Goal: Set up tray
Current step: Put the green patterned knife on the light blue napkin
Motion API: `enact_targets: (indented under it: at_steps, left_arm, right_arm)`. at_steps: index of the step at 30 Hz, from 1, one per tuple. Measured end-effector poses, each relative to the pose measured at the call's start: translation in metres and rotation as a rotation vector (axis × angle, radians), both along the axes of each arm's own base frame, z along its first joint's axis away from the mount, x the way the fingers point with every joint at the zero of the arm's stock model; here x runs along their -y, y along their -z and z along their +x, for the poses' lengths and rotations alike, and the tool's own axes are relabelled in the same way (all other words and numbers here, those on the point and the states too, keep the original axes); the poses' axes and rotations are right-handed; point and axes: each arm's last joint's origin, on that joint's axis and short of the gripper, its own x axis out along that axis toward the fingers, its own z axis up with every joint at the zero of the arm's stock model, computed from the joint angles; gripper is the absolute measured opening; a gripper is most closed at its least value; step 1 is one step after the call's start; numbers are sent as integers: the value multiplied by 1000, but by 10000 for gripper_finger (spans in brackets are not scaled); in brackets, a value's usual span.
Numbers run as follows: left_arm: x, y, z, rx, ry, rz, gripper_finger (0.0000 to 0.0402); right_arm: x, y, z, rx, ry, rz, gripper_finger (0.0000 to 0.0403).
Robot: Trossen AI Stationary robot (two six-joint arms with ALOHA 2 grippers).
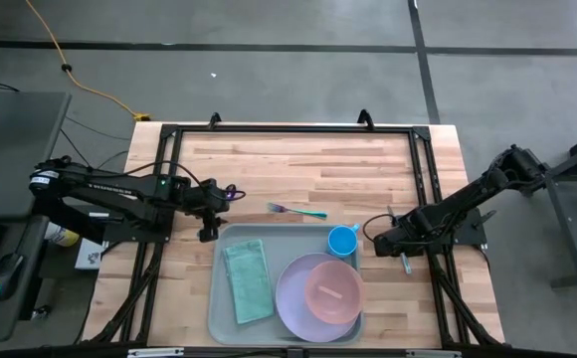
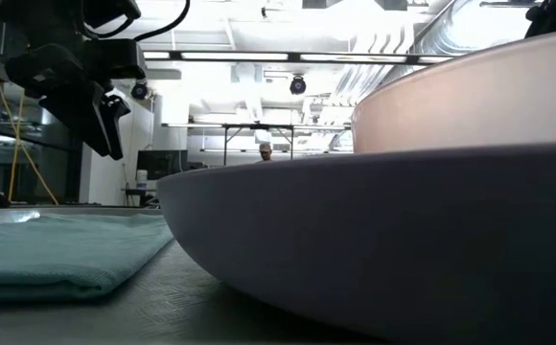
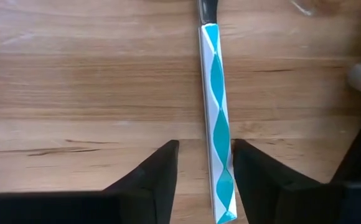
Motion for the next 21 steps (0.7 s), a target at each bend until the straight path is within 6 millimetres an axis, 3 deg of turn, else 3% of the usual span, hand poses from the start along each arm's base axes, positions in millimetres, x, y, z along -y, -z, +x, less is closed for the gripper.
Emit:
enact_targets:
  at_steps: [21]
  left_arm:
    - [0,0,0,0,0,1,211]
  right_arm:
    - [-1,0,2,22,-1,25,73]
